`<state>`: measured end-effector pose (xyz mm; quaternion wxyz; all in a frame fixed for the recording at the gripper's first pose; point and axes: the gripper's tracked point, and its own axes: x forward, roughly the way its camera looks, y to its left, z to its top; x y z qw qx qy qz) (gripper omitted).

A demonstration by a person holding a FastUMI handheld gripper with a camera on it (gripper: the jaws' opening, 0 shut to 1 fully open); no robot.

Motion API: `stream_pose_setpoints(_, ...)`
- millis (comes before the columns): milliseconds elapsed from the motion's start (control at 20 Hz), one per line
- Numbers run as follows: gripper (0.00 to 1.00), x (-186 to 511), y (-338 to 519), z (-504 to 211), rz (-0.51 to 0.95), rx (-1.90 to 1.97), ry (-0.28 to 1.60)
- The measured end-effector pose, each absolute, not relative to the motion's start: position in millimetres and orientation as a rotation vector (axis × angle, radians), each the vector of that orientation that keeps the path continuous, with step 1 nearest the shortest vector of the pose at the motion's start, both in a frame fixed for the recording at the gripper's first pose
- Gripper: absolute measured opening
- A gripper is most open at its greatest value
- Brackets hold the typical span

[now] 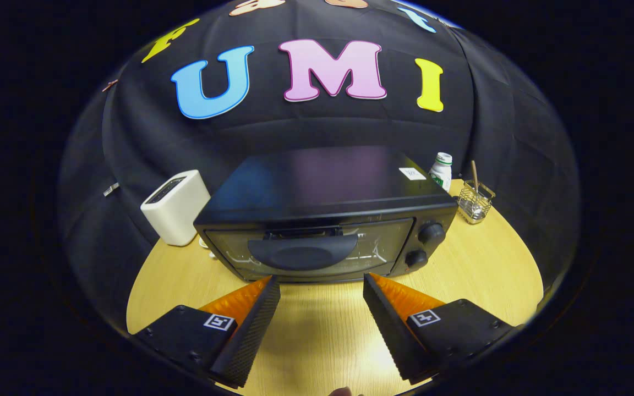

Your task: Open the toaster oven, put the food inside, and close the toaster oven door.

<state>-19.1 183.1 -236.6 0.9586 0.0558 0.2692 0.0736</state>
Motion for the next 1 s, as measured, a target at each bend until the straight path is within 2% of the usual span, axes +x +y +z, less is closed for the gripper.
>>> stream_pose_setpoints(500,0.99,-35,165,-203,0.169,0.061,0.467)
stream_pose_setpoints(1000,0.98,-51,113,-103,0.164,0.017,0.249)
